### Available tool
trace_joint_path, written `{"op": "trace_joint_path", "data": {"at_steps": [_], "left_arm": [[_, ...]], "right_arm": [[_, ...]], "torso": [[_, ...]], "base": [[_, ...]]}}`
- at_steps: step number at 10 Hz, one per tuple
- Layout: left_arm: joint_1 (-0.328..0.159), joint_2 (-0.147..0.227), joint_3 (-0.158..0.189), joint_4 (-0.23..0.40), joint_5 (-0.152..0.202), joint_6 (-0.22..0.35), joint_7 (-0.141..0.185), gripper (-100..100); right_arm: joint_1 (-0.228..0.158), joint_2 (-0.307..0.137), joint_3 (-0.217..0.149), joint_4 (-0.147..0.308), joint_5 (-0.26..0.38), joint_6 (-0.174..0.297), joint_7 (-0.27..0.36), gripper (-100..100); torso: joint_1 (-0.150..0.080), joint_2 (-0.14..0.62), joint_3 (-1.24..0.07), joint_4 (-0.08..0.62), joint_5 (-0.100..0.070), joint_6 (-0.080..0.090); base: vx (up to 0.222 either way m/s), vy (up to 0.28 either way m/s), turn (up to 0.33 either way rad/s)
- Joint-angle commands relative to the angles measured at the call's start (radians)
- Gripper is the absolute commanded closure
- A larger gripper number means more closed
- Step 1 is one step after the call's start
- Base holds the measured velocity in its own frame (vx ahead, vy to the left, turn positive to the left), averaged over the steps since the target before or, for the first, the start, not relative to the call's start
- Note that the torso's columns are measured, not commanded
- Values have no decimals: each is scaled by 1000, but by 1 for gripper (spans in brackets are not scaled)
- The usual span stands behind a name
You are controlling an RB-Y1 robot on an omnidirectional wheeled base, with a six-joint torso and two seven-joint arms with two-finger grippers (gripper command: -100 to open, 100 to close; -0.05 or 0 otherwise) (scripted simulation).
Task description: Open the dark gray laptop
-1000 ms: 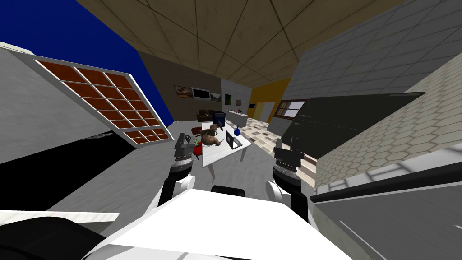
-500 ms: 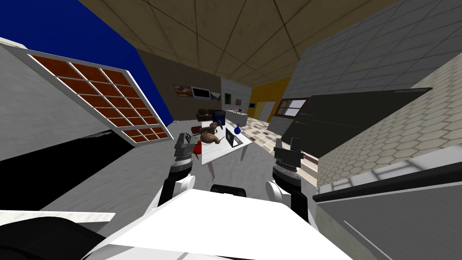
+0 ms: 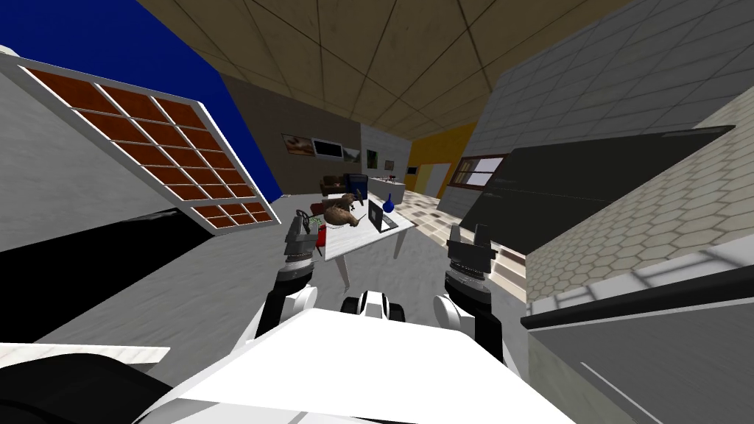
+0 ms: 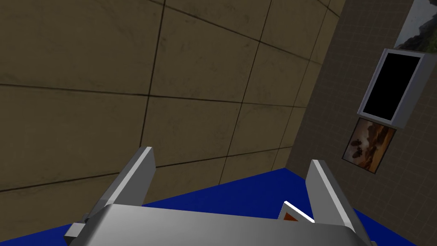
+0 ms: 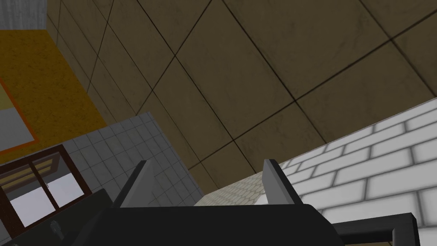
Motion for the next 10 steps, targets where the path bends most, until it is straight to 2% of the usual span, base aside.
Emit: {"op": "trace_joint_path", "data": {"at_steps": [1, 5, 10], "left_arm": [[3, 63, 9, -7, -2, 29, -4, -100], [15, 126, 34, -27, -5, 107, -15, -100], [34, 148, 74, -60, -11, 235, -33, -100]], "right_arm": [[0, 0, 0, 0, 0, 0, 0, 0], [0, 0, 0, 0, 0, 0, 0, 0], [0, 0, 0, 0, 0, 0, 0, 0]], "torso": [[-1, 8, -20, 10, 0, 0], [-1, 13, -25, 14, 0, 0], [1, 13, -25, 14, 0, 0]], "base": [[54, -64, 22], [83, -100, 29], [108, -136, 39]]}}
